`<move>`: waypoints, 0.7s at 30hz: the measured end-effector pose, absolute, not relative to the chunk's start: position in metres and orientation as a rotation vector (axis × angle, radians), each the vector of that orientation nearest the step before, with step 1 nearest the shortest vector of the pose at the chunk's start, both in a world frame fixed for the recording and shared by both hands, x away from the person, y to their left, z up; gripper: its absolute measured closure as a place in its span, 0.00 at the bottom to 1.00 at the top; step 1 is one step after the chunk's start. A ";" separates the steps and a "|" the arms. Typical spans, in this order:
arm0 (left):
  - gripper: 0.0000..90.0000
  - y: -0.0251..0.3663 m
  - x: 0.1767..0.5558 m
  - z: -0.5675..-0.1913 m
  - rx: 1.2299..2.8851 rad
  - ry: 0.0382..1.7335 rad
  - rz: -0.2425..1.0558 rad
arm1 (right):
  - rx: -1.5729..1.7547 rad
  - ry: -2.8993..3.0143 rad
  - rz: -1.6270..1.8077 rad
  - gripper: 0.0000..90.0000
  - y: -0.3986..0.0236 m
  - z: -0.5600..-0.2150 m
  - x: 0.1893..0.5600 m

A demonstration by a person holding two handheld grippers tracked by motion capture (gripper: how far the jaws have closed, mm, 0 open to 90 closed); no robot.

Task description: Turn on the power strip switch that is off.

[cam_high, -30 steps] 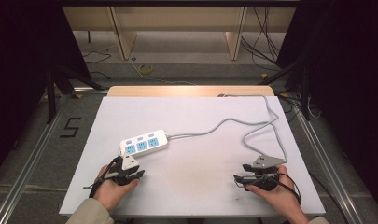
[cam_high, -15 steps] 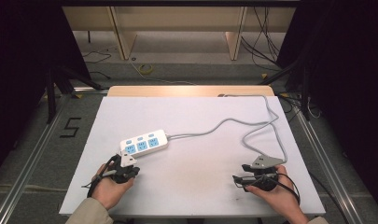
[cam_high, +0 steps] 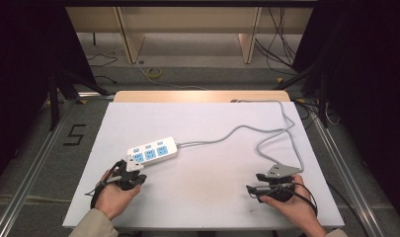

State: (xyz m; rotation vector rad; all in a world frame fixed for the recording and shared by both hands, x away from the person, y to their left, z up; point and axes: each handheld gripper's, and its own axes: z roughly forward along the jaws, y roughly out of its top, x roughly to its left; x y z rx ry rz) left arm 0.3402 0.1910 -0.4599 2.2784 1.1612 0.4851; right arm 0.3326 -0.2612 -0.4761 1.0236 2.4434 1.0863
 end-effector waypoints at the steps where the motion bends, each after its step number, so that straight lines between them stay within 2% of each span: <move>1: 1.00 0.191 0.340 -0.460 2.278 1.161 0.485 | 1.024 2.444 1.086 0.46 -0.261 -0.476 0.333; 21: 1.00 0.189 0.351 -0.451 2.280 1.190 0.477 | 1.022 2.441 1.096 0.45 -0.261 -0.476 0.332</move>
